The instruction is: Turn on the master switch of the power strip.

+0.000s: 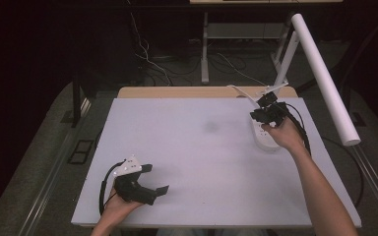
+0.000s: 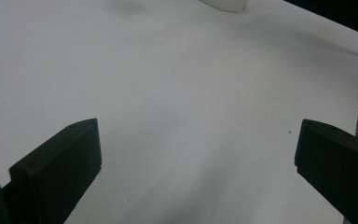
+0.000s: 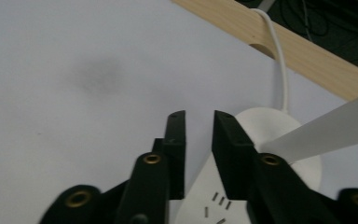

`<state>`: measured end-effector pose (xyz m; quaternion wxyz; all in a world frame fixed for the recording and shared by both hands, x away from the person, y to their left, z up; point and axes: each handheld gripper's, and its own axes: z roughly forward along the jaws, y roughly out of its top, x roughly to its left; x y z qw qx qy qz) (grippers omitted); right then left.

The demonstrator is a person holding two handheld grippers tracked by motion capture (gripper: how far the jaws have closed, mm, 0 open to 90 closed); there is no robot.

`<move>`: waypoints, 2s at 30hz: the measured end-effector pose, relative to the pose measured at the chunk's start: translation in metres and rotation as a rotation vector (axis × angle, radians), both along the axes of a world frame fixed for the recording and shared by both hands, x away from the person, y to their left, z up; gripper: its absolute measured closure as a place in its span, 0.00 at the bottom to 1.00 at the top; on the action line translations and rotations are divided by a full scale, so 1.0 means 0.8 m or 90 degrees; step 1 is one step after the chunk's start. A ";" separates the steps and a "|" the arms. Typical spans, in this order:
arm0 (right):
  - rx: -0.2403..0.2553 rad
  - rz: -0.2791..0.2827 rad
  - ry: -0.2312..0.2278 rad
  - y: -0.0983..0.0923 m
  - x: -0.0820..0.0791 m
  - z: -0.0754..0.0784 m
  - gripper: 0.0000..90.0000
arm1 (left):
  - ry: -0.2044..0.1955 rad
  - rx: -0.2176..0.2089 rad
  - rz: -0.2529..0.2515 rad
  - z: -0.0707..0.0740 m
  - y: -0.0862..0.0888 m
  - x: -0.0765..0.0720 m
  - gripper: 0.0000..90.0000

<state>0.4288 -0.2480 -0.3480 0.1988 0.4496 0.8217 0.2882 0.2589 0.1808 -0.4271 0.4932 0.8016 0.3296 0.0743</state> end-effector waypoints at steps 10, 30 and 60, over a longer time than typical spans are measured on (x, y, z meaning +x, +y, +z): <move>0.061 0.021 -0.007 -0.011 -0.035 -0.004 0.34 | 0.001 0.000 0.000 0.000 -0.001 0.000 0.00; 0.175 0.058 -0.008 -0.031 -0.124 -0.018 0.00 | 0.002 0.003 0.000 -0.001 -0.002 0.001 0.00; 0.255 0.044 -0.007 -0.054 -0.222 -0.081 0.00 | 0.008 0.009 -0.003 -0.002 -0.002 0.000 0.00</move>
